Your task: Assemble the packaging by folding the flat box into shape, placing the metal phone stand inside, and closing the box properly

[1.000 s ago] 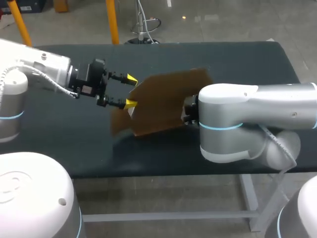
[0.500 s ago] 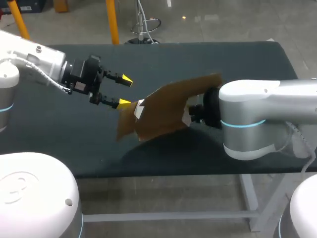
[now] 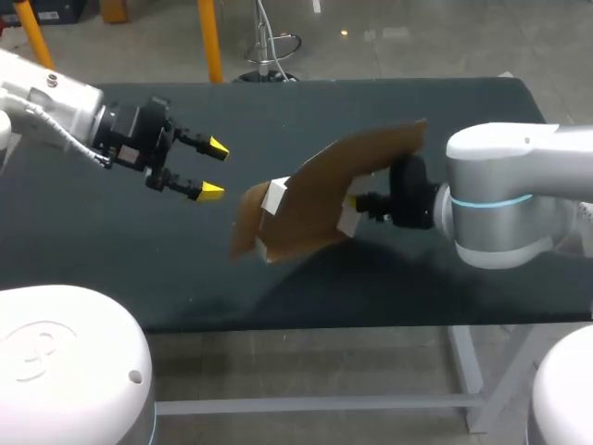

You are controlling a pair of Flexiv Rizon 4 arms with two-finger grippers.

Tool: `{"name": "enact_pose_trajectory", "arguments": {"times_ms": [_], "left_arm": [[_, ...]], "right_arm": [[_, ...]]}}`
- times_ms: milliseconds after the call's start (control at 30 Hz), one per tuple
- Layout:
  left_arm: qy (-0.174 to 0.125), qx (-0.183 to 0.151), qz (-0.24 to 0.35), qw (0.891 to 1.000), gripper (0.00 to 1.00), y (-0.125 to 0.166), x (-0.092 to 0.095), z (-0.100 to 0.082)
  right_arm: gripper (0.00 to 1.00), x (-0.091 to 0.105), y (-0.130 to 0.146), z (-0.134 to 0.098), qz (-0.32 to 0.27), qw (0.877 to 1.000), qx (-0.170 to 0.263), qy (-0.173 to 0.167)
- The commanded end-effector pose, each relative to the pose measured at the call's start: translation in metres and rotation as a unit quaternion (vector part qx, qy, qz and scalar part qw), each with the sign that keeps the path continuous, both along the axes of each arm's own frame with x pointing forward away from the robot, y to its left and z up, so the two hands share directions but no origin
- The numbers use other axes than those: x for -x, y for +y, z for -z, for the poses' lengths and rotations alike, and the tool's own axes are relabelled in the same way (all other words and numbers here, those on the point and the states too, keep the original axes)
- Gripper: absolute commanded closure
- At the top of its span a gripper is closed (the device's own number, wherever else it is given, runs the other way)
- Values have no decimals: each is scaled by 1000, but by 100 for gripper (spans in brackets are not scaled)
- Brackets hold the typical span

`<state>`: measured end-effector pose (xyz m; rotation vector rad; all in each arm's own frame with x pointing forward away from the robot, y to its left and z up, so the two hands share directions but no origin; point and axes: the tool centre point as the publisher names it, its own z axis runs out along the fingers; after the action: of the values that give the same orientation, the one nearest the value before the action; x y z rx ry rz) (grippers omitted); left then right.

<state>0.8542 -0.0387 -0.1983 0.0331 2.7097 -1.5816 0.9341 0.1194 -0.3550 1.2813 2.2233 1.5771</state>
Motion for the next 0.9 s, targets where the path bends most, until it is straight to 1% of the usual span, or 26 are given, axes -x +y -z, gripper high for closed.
{"name": "enact_pose_trajectory", "arguments": {"times_ms": [33, 100, 200, 267, 700, 733, 767, 800, 833, 867, 900], "left_arm": [[6, -11, 7, 1000, 0, 8, 0, -4], [13, -16, 16, 1000, 0, 11, 0, -4], [34, -23, 41, 998, 0, 17, 1, -4], [34, -23, 41, 998, 0, 17, 1, -4], [34, -23, 41, 998, 0, 17, 1, -4], [27, -29, 50, 998, 0, 14, -4, -2], [14, -54, 52, 997, 0, 11, -9, 1], [4, -70, 46, 996, 0, 10, -14, 5], [-9, -67, 55, 996, 0, 11, -17, 9], [-25, -76, 53, 995, 0, 12, -20, 13], [-28, -81, 52, 995, 0, 13, -23, 16]], "right_arm": [[100, -3, -2, -8, -56, 995, 32, 74], [100, -3, -1, -9, -55, 995, 37, 81], [100, -2, 1, -7, -53, 991, 46, 116], [100, -1, -2, -4, -42, 986, 58, 151], [100, -1, -2, -4, -42, 986, 58, 151], [100, -1, -2, -4, -42, 986, 58, 151], [100, -1, -1, -4, -39, 985, 70, 154], [100, -1, -1, -5, -32, 981, 84, 172], [100, -2, -2, -5, -29, 977, 96, 188], [100, -2, -4, -6, -25, 974, 106, 198], [100, -2, -7, -7, -19, 972, 112, 205]]}}
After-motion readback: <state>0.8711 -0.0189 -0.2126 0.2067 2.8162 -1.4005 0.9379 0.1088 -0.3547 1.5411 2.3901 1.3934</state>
